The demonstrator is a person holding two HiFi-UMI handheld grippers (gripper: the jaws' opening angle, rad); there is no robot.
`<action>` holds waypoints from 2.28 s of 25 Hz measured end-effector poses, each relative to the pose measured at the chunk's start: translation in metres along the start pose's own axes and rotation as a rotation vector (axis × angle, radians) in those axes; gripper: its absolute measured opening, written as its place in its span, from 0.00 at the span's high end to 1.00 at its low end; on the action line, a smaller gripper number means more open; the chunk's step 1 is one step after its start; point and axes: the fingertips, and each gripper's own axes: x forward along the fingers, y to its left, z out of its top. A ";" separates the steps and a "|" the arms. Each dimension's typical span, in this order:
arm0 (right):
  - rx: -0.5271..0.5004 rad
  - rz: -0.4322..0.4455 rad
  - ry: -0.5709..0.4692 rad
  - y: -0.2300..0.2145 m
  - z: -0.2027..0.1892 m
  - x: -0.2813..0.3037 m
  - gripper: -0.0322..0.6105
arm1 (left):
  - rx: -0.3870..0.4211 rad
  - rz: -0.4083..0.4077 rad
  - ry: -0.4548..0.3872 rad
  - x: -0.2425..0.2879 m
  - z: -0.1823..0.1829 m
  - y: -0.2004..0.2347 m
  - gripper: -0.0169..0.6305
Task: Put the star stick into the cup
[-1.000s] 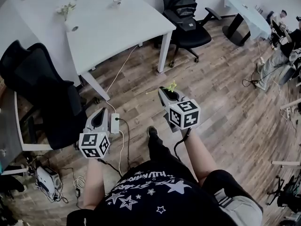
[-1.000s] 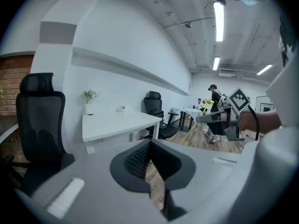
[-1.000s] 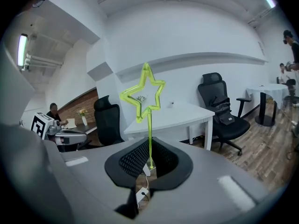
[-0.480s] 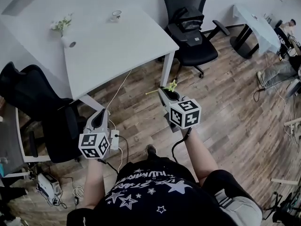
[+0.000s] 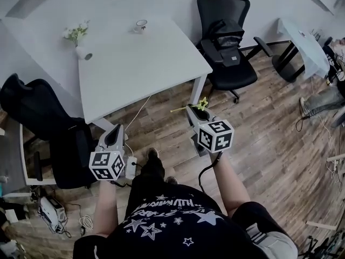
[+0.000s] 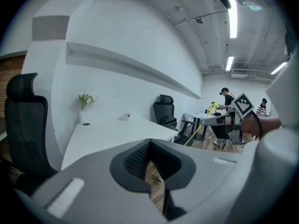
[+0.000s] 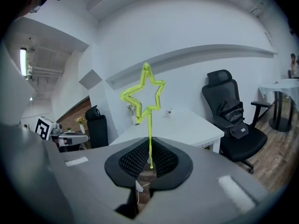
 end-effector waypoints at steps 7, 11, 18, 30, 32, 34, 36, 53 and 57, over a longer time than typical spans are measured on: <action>0.005 -0.009 -0.001 -0.017 0.010 0.038 0.90 | 0.004 -0.015 -0.011 0.046 0.012 0.023 0.97; -0.012 -0.024 -0.006 -0.032 0.023 0.072 0.90 | 0.017 -0.035 -0.029 0.084 0.019 0.043 0.97; -0.041 -0.065 -0.019 -0.064 0.071 0.154 0.90 | 0.030 -0.050 -0.062 0.166 0.055 0.097 0.97; -0.071 -0.098 -0.034 -0.100 0.154 0.297 0.90 | 0.057 -0.093 -0.089 0.293 0.127 0.174 0.97; -0.085 -0.098 -0.040 -0.104 0.168 0.319 0.90 | 0.058 -0.095 -0.097 0.310 0.136 0.184 0.97; -0.097 -0.097 -0.049 -0.108 0.181 0.341 0.90 | 0.064 -0.099 -0.102 0.326 0.145 0.194 0.97; -0.106 -0.096 -0.059 -0.112 0.194 0.361 0.90 | 0.072 -0.104 -0.104 0.342 0.153 0.203 0.97; -0.143 -0.074 -0.114 -0.141 0.268 0.522 0.90 | 0.055 -0.102 -0.108 0.448 0.206 0.271 0.97; -0.159 -0.079 -0.098 -0.145 0.268 0.554 0.90 | 0.035 -0.101 -0.077 0.469 0.201 0.284 0.97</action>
